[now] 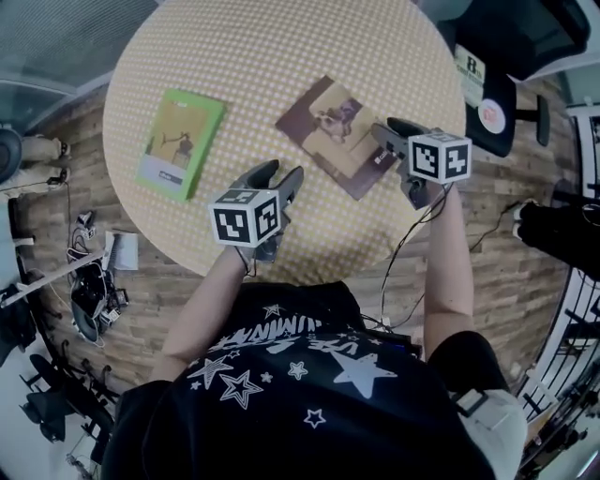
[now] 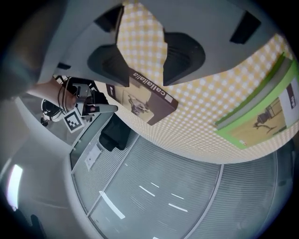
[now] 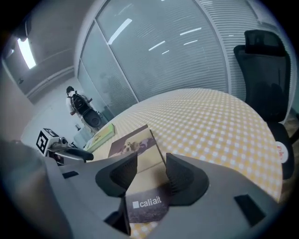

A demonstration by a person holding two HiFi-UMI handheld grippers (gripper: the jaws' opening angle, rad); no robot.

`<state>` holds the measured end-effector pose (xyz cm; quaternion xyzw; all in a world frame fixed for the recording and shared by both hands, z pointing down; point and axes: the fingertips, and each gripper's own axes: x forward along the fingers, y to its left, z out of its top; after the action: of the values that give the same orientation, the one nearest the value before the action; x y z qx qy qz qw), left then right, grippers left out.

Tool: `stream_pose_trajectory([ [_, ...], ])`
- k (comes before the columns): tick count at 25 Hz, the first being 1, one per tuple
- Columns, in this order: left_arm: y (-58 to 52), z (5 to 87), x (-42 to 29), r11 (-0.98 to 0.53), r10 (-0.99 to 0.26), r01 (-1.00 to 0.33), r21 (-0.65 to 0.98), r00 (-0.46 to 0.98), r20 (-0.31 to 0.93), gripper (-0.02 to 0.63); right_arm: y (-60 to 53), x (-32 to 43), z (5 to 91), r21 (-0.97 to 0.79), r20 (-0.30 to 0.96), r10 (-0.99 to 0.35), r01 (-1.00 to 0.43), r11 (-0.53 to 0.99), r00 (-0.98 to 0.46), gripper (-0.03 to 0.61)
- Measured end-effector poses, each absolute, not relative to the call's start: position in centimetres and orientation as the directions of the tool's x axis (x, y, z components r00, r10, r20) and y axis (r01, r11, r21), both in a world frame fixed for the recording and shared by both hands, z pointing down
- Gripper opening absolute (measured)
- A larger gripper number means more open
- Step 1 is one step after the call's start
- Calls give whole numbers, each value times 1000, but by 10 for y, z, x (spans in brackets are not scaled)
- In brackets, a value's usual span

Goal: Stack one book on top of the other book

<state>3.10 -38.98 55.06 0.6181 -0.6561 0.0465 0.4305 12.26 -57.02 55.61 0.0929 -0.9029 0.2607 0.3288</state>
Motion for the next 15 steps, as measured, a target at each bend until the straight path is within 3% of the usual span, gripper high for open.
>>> stream_pose_trajectory([
  [4, -403, 563, 56, 232, -755, -764, 602, 249, 607, 314, -573, 118, 570, -436, 684, 121, -270, 859, -719, 190],
  [15, -430, 582, 86, 247, -722, -723, 645, 306, 620, 328, -558, 100, 592, -504, 695, 307, -136, 853, -650, 193],
])
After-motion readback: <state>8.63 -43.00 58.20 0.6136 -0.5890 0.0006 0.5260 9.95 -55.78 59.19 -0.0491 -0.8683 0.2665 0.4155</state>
